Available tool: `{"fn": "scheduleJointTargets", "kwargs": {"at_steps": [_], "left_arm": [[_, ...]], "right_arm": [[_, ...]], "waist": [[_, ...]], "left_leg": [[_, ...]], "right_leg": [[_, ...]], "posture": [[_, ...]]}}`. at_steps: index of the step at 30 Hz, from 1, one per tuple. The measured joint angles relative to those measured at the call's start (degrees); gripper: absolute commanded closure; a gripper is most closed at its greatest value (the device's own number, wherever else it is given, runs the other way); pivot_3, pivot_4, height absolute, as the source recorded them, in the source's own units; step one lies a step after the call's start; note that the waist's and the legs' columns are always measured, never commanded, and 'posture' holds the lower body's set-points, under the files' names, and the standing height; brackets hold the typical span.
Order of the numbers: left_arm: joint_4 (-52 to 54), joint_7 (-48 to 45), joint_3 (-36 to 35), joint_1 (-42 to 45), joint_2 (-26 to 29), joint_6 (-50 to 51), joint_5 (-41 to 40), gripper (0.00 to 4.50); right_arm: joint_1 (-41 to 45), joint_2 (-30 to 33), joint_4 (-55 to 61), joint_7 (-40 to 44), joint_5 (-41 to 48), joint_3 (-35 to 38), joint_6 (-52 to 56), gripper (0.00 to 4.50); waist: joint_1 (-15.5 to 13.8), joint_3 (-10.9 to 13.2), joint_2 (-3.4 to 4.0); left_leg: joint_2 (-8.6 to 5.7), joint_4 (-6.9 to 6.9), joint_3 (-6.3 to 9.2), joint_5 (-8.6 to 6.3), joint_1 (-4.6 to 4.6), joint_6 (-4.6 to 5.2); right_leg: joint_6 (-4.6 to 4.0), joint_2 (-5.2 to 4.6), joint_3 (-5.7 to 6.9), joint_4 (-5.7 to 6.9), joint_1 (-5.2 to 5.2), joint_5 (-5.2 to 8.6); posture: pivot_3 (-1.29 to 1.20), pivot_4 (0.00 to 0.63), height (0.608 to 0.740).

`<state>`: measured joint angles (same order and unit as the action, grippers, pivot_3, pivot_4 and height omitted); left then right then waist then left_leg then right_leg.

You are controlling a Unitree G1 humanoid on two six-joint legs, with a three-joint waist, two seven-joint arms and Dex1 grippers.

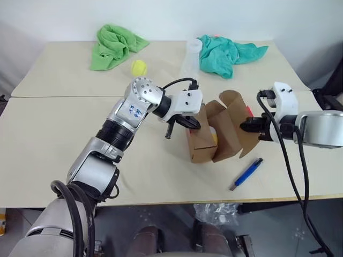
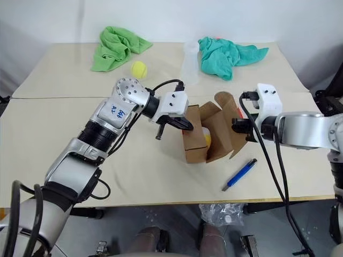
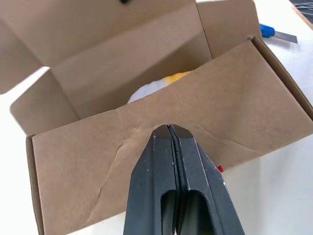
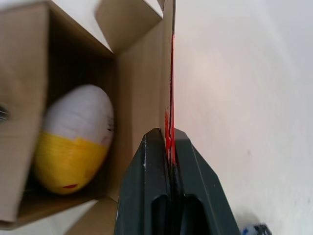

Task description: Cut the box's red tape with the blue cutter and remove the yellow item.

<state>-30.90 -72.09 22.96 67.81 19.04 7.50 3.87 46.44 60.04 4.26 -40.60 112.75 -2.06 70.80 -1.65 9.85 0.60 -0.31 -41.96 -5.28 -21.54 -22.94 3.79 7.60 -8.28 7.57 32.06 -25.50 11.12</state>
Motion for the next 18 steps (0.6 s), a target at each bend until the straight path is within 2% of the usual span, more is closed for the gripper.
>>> {"fn": "scheduleJointTargets", "kwargs": {"at_steps": [8,14,18], "left_arm": [[5.8,0.9,-0.7,-3.9,1.9,2.6,0.2,4.50],[7.2,2.0,1.1,-8.2,2.8,4.8,3.0,4.50],[5.3,2.8,3.0,-10.3,1.2,5.0,4.3,4.50]], "right_arm": [[8.4,3.3,-2.6,0.0,0.0,-3.8,4.5,4.48],[16.0,2.3,-3.8,0.2,-0.1,-5.1,5.6,4.48],[15.1,1.6,-4.1,0.4,-0.2,-3.9,5.3,4.48]], "waist": [[-0.4,0.0,0.01],[-0.7,0.0,0.02],[-0.9,0.0,0.00]], "left_leg": [[-0.05,-0.03,0.17,0.01,0.00,0.07],[-0.04,-0.06,0.16,0.01,0.07,0.11],[-0.03,-0.06,0.14,0.00,-0.05,0.14]], "right_leg": [[-0.03,-0.11,0.00,0.00,0.01,-0.06],[-0.10,-0.15,0.00,-0.01,0.00,-0.18],[-0.09,-0.14,0.07,-0.02,-0.07,-0.19]], "posture": [[0.00,0.150,0.740],[0.00,0.150,0.740],[0.00,0.150,0.740]]}}
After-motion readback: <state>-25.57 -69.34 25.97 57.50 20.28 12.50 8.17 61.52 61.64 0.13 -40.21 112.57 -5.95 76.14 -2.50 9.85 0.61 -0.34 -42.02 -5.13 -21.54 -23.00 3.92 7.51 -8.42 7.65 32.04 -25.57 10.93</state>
